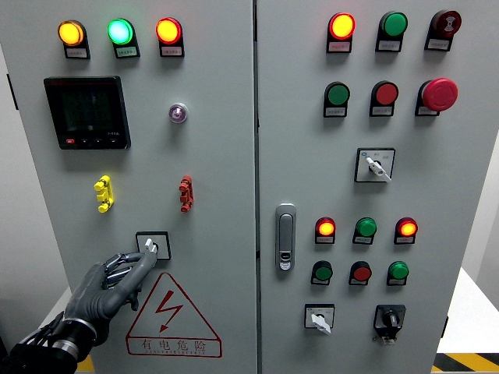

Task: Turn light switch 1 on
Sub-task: 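Close the left hand fingers around the rotary switch knob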

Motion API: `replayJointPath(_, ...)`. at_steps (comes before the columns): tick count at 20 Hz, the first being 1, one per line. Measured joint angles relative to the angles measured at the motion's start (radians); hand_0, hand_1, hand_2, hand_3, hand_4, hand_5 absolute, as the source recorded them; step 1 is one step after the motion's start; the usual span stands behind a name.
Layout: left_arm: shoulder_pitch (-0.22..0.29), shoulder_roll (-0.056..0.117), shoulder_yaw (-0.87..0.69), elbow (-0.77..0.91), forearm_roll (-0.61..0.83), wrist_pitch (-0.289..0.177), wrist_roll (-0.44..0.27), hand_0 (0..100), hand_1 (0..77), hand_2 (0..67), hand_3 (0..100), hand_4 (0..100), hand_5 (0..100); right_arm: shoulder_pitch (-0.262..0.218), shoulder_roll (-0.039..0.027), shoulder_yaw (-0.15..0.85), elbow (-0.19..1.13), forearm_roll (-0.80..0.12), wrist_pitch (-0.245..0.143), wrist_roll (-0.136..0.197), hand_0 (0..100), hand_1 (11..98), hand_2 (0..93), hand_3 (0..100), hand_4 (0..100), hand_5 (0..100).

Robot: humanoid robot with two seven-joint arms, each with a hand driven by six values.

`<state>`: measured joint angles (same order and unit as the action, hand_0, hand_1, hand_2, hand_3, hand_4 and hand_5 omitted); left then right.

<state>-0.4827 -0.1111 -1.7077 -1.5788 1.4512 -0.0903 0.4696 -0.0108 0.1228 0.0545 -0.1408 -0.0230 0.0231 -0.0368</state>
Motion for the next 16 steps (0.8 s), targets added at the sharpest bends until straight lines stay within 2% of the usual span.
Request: replayJointPath(16, -0.021, 0.005, 0.007, -0.001, 0.018, 0.041, 0.046, 0, 53.2, 46.3, 92, 100, 87, 0.0, 0.0001, 0.0, 0.0, 0.0, -0.001, 0.0, 0, 19.8, 0.0, 20, 19, 11)
